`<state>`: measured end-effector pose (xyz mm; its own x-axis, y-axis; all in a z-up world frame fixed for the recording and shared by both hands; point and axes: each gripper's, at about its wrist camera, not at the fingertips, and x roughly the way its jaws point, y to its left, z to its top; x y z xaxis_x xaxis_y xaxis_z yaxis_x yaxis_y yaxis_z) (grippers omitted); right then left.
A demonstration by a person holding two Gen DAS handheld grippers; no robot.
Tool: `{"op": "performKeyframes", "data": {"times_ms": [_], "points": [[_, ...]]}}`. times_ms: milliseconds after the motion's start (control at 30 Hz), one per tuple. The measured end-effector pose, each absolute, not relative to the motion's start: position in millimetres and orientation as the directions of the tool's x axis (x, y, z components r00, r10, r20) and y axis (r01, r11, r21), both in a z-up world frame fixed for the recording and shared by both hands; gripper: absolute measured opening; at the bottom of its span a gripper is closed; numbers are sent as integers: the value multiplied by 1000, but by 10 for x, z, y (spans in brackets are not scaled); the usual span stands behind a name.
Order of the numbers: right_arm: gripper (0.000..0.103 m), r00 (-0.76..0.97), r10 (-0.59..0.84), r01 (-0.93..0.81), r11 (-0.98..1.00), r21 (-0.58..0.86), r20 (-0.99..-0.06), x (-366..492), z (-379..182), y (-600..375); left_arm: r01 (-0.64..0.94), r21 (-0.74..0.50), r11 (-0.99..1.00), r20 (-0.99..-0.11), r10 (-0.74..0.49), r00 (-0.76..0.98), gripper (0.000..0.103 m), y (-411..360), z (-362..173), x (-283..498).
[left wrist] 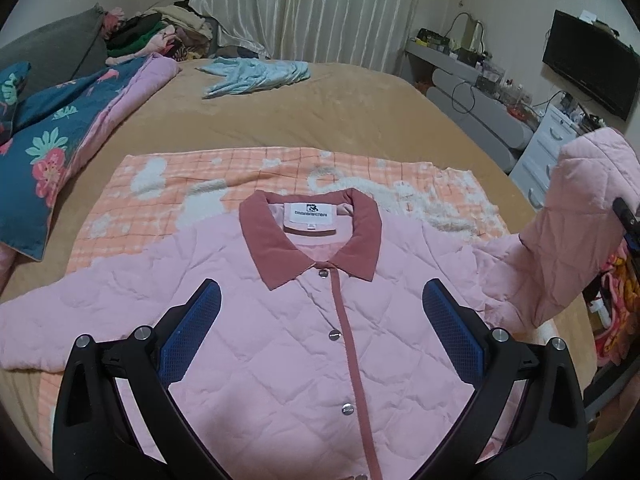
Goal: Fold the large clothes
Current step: 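Lift the sleeve with the right tool and carry it across the jacket front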
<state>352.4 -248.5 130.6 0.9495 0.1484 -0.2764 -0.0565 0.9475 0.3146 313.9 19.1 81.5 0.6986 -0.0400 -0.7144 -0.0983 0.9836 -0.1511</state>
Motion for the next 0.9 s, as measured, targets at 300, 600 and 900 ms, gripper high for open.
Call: {"op": "performKeyframes", "data": {"times_ms": [300, 600, 900], "points": [[21, 936, 205, -132, 958, 253, -287, 3532, 1455, -1893, -121, -243, 962, -686, -82, 723, 95, 563, 947, 3028], [21, 913, 279, -239, 957, 164, -298, 3485, 1391, -1275, -155, -346, 925, -665, -126, 736, 95, 915, 870, 2923], [21, 864, 366, -349, 930, 111, -346, 3463, 1101, -707, -188, -418, 889, -673, -163, 722, 95, 1160, 612, 2862]]}}
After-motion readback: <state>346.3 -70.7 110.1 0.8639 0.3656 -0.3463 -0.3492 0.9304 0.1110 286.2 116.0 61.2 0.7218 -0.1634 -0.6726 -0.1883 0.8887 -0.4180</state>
